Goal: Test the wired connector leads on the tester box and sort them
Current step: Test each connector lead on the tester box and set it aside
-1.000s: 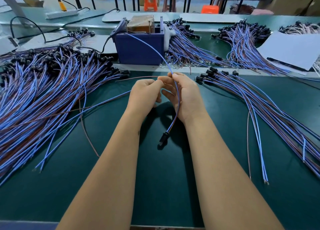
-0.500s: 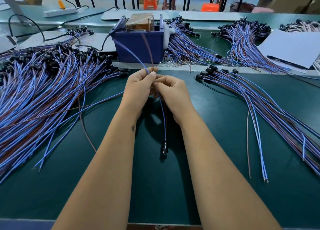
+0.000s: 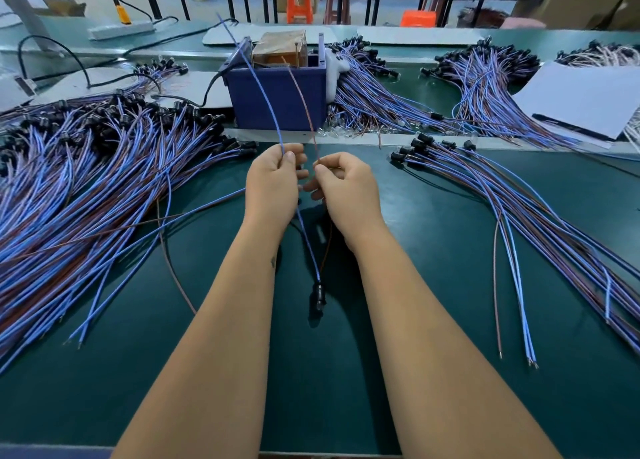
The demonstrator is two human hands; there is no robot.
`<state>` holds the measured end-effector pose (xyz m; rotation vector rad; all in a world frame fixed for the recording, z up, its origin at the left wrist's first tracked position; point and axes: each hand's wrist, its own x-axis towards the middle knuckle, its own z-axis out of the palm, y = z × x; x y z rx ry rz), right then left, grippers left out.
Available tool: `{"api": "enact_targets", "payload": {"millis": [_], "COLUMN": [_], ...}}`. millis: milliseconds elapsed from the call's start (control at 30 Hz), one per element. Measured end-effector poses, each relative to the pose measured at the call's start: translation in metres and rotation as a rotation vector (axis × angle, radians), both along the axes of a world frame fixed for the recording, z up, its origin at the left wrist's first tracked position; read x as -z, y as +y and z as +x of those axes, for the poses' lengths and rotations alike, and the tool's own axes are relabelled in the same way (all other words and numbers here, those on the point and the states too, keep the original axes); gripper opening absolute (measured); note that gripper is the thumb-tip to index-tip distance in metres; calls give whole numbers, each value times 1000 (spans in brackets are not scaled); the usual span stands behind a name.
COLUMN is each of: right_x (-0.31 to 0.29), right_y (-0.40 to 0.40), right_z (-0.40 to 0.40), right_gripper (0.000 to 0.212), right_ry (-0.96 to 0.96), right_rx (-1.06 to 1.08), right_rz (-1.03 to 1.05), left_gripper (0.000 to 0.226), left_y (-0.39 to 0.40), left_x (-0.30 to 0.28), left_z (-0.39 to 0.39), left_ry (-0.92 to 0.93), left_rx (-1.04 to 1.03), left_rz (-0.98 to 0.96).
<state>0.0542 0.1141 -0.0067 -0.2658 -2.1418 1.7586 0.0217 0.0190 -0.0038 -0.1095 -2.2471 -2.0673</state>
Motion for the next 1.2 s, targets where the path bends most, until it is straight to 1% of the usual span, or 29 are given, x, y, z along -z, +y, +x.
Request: {"api": "enact_targets", "payload": {"millis": [100, 200, 333, 667, 933, 1067, 1200], "right_x": [1, 1, 0, 0, 0, 0, 0], "right_y": [3, 3, 3, 1, 1, 1, 2], "right_z": [-1, 0, 0, 0, -2, -3, -2], "right_gripper": [11, 11, 10, 14, 13, 16, 15], "right_ry": [-18, -18, -15, -5, 11, 16, 15], "right_rx": [66, 84, 79, 82, 90, 90, 89], "right_rz": [13, 15, 29, 27, -6, -5, -3], "left_gripper": [24, 24, 25, 31, 28, 27, 26], "left_y": [-7, -9, -9, -14, -16, -18, -20], "left_x": [4, 5, 1, 1, 1, 1, 1], "left_z": [-3, -4, -3, -5, -7, -6, -7], "left_ry": [18, 1, -37, -30, -36, -35, -30], "left_rx": [-122, -158, -185, -216, -243, -246, -262], "left_rz": [-148, -212, -200, -179, -137, -146, -149]}}
